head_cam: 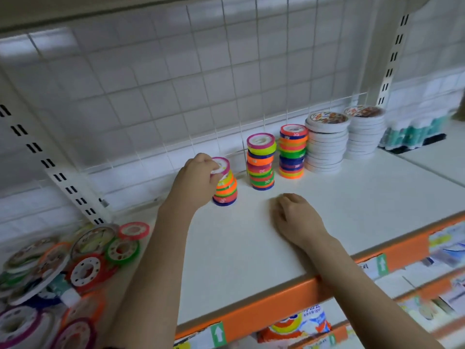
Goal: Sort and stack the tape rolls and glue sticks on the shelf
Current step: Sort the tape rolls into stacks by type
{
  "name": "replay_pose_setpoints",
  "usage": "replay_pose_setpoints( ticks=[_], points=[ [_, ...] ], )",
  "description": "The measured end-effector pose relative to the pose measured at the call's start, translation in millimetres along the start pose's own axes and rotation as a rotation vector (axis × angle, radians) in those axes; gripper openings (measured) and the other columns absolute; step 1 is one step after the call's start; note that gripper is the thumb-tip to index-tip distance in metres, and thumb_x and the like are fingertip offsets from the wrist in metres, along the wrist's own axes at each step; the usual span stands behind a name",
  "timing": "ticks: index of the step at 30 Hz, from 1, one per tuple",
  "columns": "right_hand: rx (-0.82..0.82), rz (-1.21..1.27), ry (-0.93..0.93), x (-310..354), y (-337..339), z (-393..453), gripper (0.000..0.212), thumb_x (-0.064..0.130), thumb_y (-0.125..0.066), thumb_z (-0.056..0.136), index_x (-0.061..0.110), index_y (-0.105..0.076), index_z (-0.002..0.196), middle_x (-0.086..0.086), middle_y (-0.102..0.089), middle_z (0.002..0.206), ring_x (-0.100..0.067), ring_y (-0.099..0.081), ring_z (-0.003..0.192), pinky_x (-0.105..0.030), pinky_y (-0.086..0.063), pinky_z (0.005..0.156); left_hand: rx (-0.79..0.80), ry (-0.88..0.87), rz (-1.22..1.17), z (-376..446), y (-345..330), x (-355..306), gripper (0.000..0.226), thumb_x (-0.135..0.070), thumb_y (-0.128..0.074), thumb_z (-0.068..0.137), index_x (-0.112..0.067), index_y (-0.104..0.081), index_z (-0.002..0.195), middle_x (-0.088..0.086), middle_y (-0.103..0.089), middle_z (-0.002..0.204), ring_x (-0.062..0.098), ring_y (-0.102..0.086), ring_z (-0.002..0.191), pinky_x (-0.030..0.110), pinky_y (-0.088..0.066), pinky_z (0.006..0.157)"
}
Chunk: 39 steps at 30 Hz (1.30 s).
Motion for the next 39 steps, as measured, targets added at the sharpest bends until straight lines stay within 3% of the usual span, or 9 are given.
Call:
replay_pose_setpoints(
  ticks=[8,14,25,29,34,39],
  points=[
    [-0.031,0.005,-0.015,-1.2,-1.4,0.4,0.036,0.029,-0.037,0.097,0.009,-0.057,0.120,-0.006,-0.054,0.127,-0.023,-0.043,0.123,-0.027,-0.028,0.107,0.117,0.089,0.034,12.1,-26.2,14.2,0.032,-0.022,-0.052,0.094,-0.011,-0.061,0.122,0.007,-0.049,0.127,0.026,-0.050,0.111,0.038,-0.041,0.095],
    [-0.022,0.007,-0.020,-0.3,-0.9,-0.4,0.037,0.030,-0.036,0.098,0.011,-0.055,0.124,-0.004,-0.052,0.131,-0.022,-0.040,0.126,-0.028,-0.027,0.109,0.094,0.082,-0.043,11.1,-31.6,11.3,0.032,-0.021,-0.053,0.094,-0.011,-0.060,0.123,0.007,-0.051,0.126,0.025,-0.049,0.113,0.032,-0.038,0.093],
    [-0.019,-0.022,-0.012,5.4,2.2,-2.6,0.038,0.027,-0.035,0.098,0.010,-0.049,0.129,-0.003,-0.047,0.138,-0.020,-0.037,0.129,-0.025,-0.026,0.107,0.003,0.104,-0.077,-20.9,-16.2,18.8,0.046,-0.025,-0.057,0.091,-0.015,-0.045,0.135,0.005,-0.049,0.132,0.024,-0.047,0.120,0.036,-0.041,0.098],
    [0.003,-0.037,0.064,30.0,1.9,-5.5,0.038,0.027,-0.037,0.097,0.012,-0.048,0.130,-0.003,-0.048,0.136,-0.020,-0.037,0.128,-0.024,-0.026,0.107,-0.011,0.188,-0.084,-64.5,-13.2,36.7,0.045,-0.028,-0.054,0.093,-0.016,-0.046,0.135,0.004,-0.049,0.135,0.023,-0.045,0.123,0.033,-0.035,0.102],
    [0.028,0.038,0.251,87.2,-20.4,-7.2,0.031,0.029,-0.039,0.089,0.009,-0.062,0.098,-0.007,-0.061,0.105,-0.026,-0.051,0.107,-0.035,-0.041,0.095,-0.038,0.364,-0.116,-129.6,-6.0,71.3,0.042,-0.031,-0.052,0.093,-0.016,-0.049,0.132,0.003,-0.049,0.135,0.020,-0.043,0.125,0.029,-0.032,0.102],
    [0.136,0.083,0.412,162.9,-59.8,-0.9,0.034,0.028,-0.044,0.093,0.009,-0.057,0.118,-0.006,-0.055,0.123,-0.024,-0.045,0.119,-0.027,-0.041,0.093,-0.108,0.522,-0.033,-190.9,21.7,116.3,0.036,-0.027,-0.058,0.090,-0.010,-0.059,0.121,0.009,-0.055,0.127,0.028,-0.050,0.117,0.038,-0.041,0.097]
  ],
)
Point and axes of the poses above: each hand's wrist, its own z-axis towards the middle knuckle, its own y-axis out of the back of the hand, x = y × z, the point moved 9 cm from there along z, towards the middle knuckle
